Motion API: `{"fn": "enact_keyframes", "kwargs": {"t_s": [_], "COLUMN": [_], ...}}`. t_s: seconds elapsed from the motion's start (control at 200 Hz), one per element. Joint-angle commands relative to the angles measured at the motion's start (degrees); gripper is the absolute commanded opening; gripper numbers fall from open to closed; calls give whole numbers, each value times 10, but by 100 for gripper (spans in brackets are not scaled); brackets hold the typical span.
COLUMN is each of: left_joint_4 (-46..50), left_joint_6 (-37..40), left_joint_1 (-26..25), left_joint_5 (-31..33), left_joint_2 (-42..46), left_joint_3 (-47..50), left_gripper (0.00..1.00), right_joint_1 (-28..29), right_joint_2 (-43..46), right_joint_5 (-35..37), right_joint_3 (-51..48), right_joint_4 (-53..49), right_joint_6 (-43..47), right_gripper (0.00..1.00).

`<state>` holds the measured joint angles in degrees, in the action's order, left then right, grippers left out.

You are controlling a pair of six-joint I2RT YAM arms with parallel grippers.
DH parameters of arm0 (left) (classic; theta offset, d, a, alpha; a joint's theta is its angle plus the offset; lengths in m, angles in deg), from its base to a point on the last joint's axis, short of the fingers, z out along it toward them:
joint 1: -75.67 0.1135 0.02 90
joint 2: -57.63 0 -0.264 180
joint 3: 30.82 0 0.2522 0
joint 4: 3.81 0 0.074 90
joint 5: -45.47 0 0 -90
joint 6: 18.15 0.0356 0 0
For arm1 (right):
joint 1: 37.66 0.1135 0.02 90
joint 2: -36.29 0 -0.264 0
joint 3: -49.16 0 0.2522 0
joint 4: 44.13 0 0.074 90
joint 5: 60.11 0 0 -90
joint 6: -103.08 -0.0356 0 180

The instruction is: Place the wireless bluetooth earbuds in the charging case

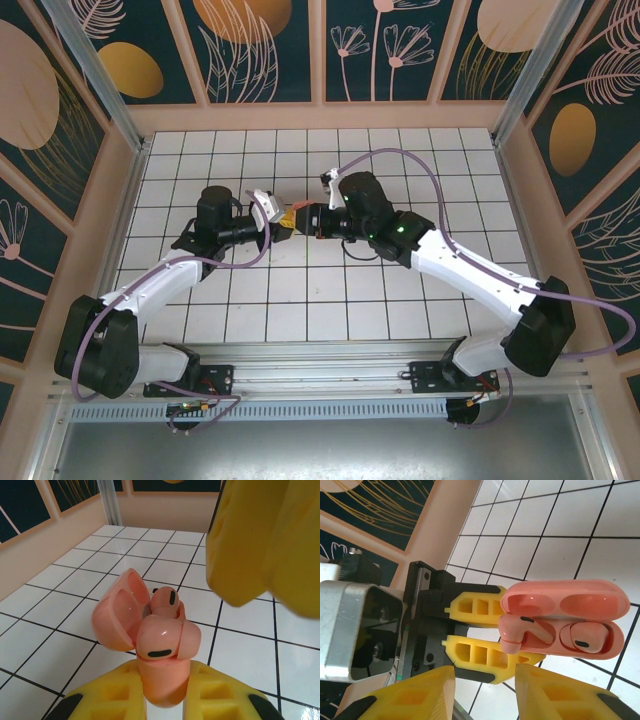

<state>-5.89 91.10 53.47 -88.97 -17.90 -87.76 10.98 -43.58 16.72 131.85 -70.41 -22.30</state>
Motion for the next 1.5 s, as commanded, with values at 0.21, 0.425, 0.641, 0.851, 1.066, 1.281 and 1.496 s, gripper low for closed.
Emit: {"fn": "enact_keyframes", "kwargs": {"t_s": [0.21, 0.425, 0.641, 0.851, 1.066, 1.281, 1.496], "left_joint_4": [-6, -8, -7, -9, -9, -10, 3], "left_joint_6": [-2, -3, -1, -1, -2, -4, 5], "left_joint_1": [-4, -4, -4, -4, -4, -4, -4], "left_joint_5": [-2, -3, -4, -10, -18, -30, -38], "left_joint_2": [9, 12, 15, 21, 26, 31, 30], "left_joint_3": [-2, -2, -1, -2, -1, -5, -6], "left_gripper": [9, 8, 8, 8, 8, 8, 8], "right_joint_1": [2, -1, -3, -4, -7, -12, -19], "right_joint_2": [-17, -25, -33, -43, -46, -51, -54], "right_joint_5": [-9, 0, 4, 17, 31, 34, 15], "right_joint_3": [26, 32, 35, 41, 43, 45, 52], "right_joint_4": [2, -3, -6, -17, -19, -18, -8], "right_joint_6": [-4, 2, 7, 13, 14, 15, 23], "right_gripper": [38, 36, 33, 32, 29, 26, 17]}}
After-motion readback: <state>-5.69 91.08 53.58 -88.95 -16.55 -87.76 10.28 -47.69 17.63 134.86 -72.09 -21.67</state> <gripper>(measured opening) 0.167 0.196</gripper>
